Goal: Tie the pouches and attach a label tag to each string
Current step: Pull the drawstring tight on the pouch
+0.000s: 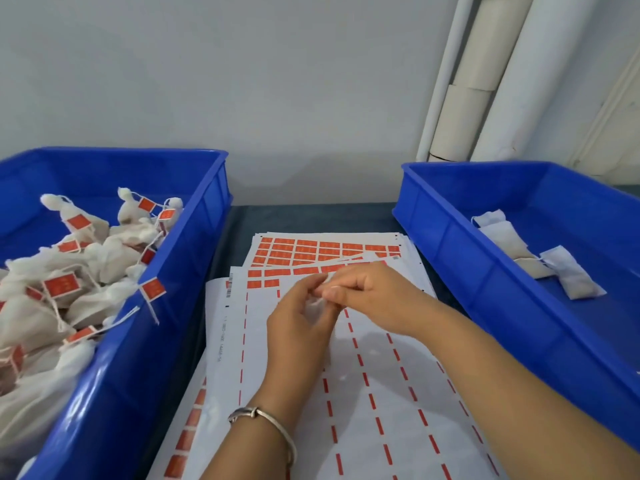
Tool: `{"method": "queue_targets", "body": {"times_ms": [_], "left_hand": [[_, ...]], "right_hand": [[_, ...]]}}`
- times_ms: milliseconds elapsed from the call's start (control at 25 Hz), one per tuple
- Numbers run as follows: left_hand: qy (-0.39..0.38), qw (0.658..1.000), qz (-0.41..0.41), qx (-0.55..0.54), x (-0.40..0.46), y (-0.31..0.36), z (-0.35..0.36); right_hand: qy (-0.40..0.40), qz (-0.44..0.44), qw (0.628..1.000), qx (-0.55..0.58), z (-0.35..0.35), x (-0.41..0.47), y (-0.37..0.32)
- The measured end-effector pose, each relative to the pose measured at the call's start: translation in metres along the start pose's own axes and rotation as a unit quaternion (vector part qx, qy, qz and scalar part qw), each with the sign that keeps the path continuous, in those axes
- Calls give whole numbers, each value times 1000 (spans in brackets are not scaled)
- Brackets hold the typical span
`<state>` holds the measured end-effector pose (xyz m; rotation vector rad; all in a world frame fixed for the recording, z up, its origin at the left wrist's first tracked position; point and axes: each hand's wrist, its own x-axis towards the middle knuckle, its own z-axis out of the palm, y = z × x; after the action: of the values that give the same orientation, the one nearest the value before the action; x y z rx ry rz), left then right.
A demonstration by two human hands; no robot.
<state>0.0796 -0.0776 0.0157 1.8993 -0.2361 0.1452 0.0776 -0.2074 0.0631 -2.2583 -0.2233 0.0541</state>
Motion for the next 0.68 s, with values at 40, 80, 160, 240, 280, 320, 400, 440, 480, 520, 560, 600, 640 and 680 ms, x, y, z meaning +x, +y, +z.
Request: {"method": "queue_targets", "body": {"times_ms": [40, 80, 160, 240, 280, 320, 400, 440, 480, 520, 560, 600, 640, 680], "left_hand": [[-1, 1000, -1, 2, 0, 1, -1], [1, 1000, 0, -3, -1, 1, -2], [5, 1000, 6, -26, -2, 3, -3], [-1, 1000, 10, -29, -3, 3, -1], [-8, 1000, 9, -27, -4, 2, 1], [-19, 1000, 5, -24, -5, 2, 3], [-44, 999, -10, -18, -7, 0, 7], [-58, 998, -23, -16, -7, 0, 9], [-71, 997, -35, -13, -7, 2, 10], [-85, 995, -46, -9, -8, 3, 12], [-98, 994, -56, -4, -8, 6, 13], [-110, 992, -68, -6, -9, 8, 14], [-117, 989, -84, -14, -10, 9, 14], [-121, 987, -104, -32, -10, 10, 14]], "right_hand": [[52, -13, 999, -4, 1, -4, 4], [105, -22, 994, 4, 3, -8, 9], [170, -44, 984, 41, 10, -16, 19], [199, -65, 975, 70, 22, -22, 29], [217, -67, 971, 78, 26, -24, 34], [240, -67, 966, 76, 27, -24, 37], [287, -63, 955, 47, 26, -26, 41], [309, -55, 948, 42, 24, -27, 42], [335, -40, 940, 57, 22, -28, 44], [361, -21, 928, 95, 20, -28, 45], [377, 3, 915, 146, 19, -28, 46], [377, 28, 905, 197, 19, -27, 46], [359, 52, 901, 240, 20, -25, 46], [329, 72, 901, 274, 22, -24, 46]]}}
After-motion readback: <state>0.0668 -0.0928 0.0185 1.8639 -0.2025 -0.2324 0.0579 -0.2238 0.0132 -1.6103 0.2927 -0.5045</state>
